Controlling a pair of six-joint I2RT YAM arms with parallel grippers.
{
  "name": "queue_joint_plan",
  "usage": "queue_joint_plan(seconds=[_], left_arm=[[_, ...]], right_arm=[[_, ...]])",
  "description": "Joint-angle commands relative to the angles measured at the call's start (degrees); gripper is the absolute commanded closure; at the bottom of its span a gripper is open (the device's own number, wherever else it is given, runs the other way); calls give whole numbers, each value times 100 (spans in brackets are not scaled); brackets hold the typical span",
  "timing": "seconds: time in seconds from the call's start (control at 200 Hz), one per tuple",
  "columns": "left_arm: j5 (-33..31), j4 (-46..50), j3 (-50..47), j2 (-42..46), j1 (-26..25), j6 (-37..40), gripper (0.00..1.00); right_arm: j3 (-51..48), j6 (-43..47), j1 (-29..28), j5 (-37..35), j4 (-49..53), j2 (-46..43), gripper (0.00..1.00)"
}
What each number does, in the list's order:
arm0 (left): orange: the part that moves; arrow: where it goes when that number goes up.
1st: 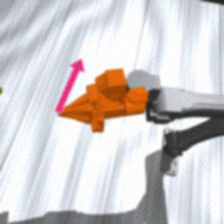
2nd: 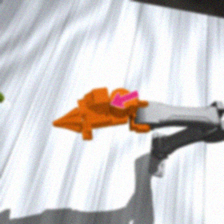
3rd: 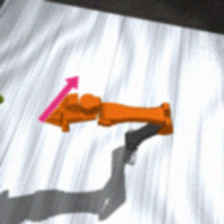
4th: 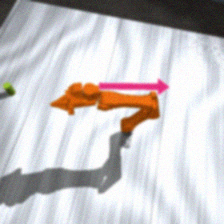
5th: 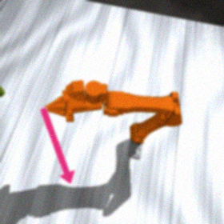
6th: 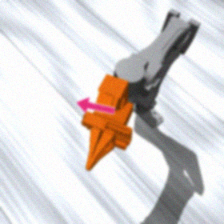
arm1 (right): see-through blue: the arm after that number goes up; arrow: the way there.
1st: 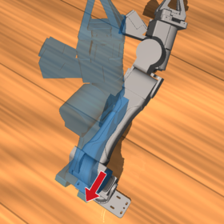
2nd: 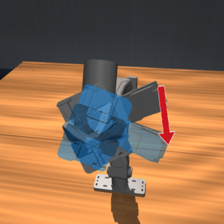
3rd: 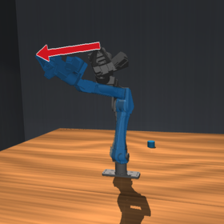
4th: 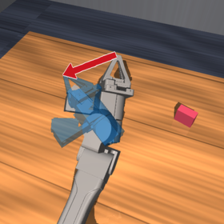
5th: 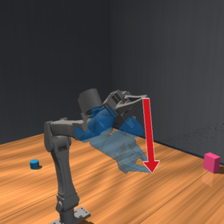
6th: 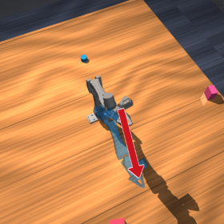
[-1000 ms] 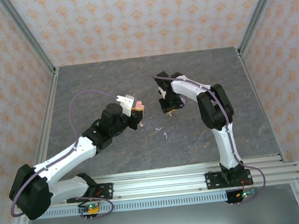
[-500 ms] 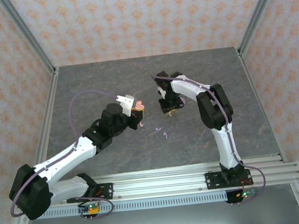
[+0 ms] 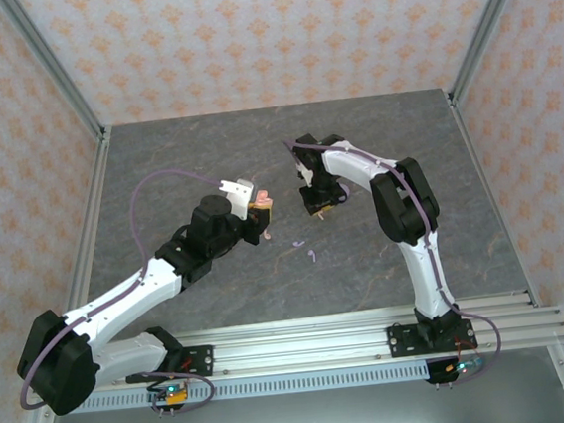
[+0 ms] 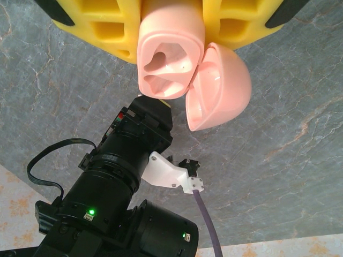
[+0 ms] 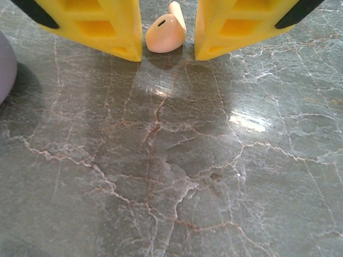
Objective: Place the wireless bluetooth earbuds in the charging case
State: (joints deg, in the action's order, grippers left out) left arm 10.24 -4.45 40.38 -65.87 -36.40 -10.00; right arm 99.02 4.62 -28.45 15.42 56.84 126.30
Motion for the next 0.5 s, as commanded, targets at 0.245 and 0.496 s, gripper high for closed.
queue_joint_plan(seconds=[0.245,0.496], left_arm=[[17,-11,127,17,-42,-5,96],[110,-100,137,-201,-42,-55,96]], right_arm=[[-263,-375,10,-127,153,16,77],[-809,-853,231,383,-518,-459,78]])
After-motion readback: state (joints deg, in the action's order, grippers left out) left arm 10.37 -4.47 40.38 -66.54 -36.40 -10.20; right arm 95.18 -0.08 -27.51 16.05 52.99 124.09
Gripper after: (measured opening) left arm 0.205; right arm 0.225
